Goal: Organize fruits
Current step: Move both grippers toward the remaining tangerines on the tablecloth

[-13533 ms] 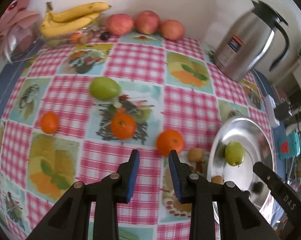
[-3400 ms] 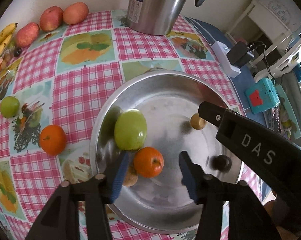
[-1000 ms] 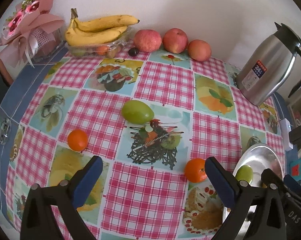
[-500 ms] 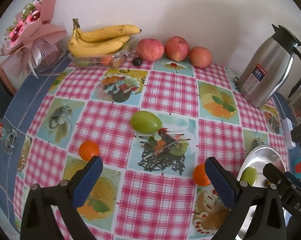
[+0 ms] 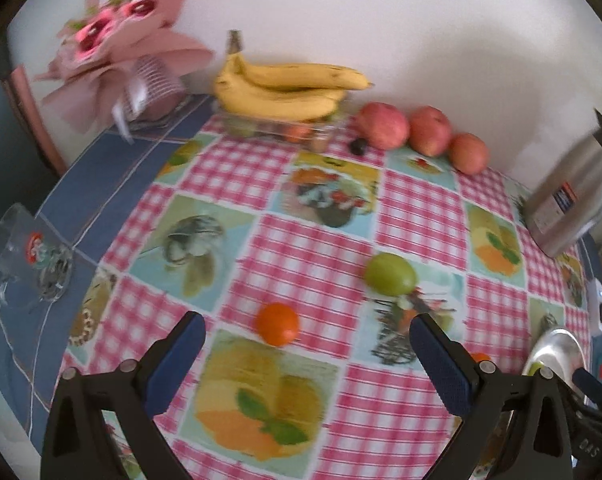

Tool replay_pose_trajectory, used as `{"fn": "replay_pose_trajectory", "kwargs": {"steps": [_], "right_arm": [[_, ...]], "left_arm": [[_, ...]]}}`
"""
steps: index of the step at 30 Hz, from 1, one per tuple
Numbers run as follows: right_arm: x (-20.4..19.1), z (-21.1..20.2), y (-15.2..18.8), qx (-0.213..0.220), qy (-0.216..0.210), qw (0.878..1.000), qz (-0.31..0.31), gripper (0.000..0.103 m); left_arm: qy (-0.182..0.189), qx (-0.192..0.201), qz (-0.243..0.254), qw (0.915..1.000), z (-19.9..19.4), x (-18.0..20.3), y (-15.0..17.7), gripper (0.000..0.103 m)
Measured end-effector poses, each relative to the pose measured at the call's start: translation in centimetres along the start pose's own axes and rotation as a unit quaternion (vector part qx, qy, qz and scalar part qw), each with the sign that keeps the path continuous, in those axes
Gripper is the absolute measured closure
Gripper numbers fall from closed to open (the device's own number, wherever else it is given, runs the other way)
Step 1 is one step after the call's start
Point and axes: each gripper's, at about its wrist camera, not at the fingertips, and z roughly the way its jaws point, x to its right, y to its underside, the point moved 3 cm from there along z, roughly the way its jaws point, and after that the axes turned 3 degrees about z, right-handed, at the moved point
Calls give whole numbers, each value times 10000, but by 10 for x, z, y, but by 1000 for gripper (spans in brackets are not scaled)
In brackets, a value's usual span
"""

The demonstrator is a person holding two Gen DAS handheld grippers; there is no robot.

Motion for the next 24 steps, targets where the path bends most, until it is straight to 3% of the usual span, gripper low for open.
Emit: {"fn": "replay_pose_trajectory", "kwargs": {"steps": [7, 14, 24], "right_arm": [[-40, 1, 3, -39, -440, 9986, -301, 1], [-67, 18, 12, -263, -420, 9966, -651, 1], [-66, 42, 16, -454, -353, 9966, -585, 1]], "left_arm": [[-89, 120, -309, 9994, 1, -37, -3, 0], [13, -204, -188, 9996, 14, -39, 0, 0], [222, -654, -92, 9976, 42, -32, 10, 0]]}}
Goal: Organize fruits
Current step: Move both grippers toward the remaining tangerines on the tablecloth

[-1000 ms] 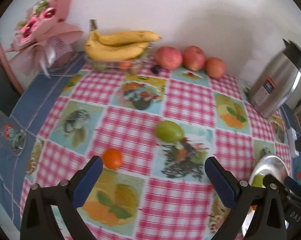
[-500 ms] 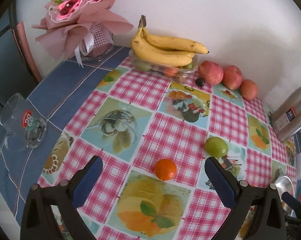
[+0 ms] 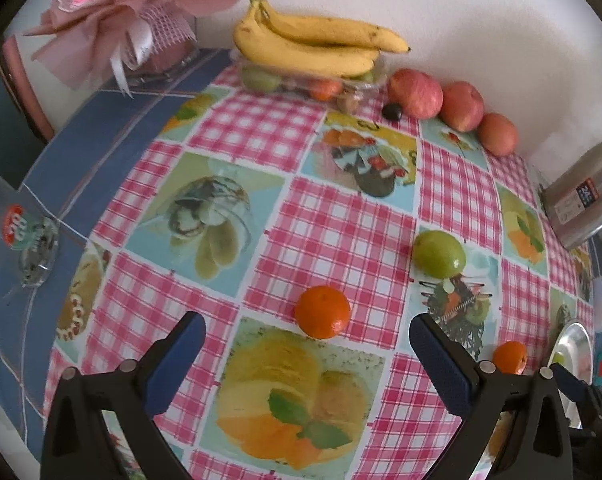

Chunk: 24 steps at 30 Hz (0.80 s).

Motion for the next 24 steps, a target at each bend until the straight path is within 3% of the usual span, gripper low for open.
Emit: {"fn": "replay_pose_trajectory", "kwargs": {"steps": [8, 11, 15, 17, 24], "right_arm": [[-1, 10, 2, -53, 73, 9999, -89, 6], [-1, 13, 2, -60, 115, 9998, -116, 15], [2, 18, 3, -102, 108, 9999, -74, 18], [2, 20, 3, -113, 122, 9998, -72, 26], [5, 29, 5, -208, 160, 9997, -31, 26]], "left_arm": [[-148, -62, 63, 9999, 11, 5, 0, 1], [-178, -128, 76, 9997, 18, 5, 0, 11], [-75, -238, 3, 9997, 27, 3, 2, 20], [-33, -268, -29, 9996, 30, 3, 1, 20], [-30, -344, -26, 9994, 39, 8, 0, 20]]}}
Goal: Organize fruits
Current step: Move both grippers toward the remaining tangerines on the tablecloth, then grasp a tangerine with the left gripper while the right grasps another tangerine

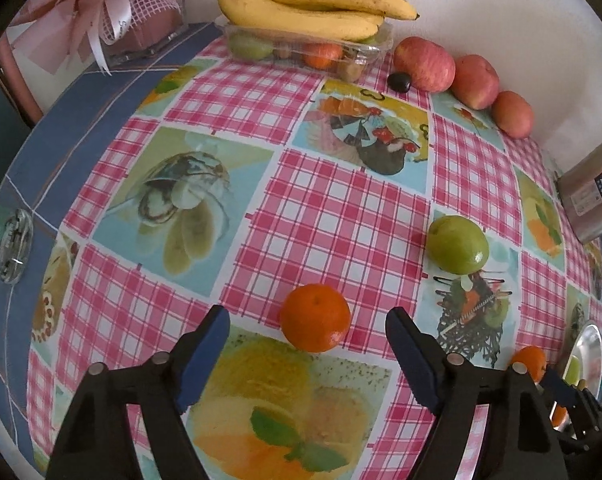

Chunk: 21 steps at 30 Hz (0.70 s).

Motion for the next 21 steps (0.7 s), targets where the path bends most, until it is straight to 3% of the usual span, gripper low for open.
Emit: {"fn": "replay_pose_trajectory", "kwargs": {"steps": [16, 21], "right_arm": [[-1, 13, 0, -95, 150, 9997, -140, 27], [-1, 12, 0, -46, 289, 9994, -207, 39]], "left_arm": [[-117, -133, 22, 9998, 17, 5, -1, 21], [-234, -109, 31, 9997, 18, 4, -1, 32]]}}
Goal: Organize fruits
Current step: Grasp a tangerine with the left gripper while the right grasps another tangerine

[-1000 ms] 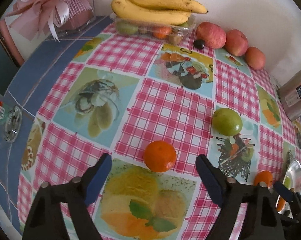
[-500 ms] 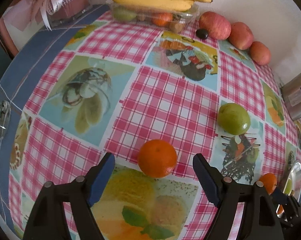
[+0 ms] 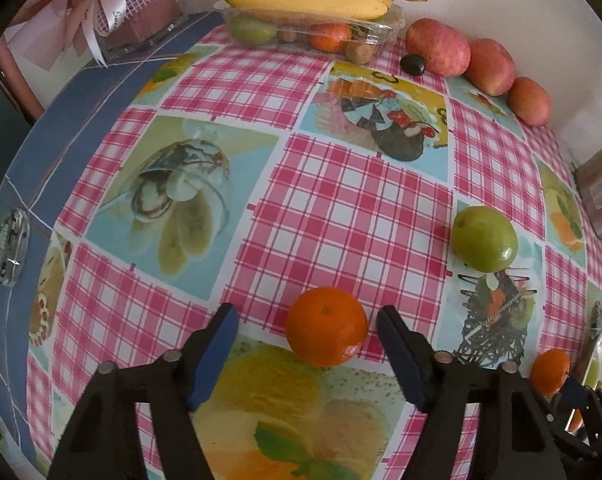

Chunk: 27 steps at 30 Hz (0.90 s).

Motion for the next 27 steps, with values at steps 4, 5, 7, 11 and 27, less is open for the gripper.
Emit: {"fn": "replay_pose_trajectory", "kwargs": {"steps": [4, 5, 7, 11, 27], "right_arm": [[4, -1, 0, 11, -12, 10000, 29, 42], [4, -1, -1, 13, -3, 10000, 31, 42], [5, -1, -1, 22, 22, 10000, 28, 45], [6, -2, -1, 39, 45, 10000, 51, 47], [2, -5, -2, 52, -35, 10000, 23, 62]], "left_arm": [[-30, 30, -46, 10000, -1, -3, 0, 38], [-42, 38, -48, 10000, -1, -3, -1, 39], [-37, 46, -25, 10000, -1, -3, -2, 43], [41, 63, -6, 10000, -2, -1, -3, 54], [177, 36, -119, 9998, -3, 1, -2, 64]]}}
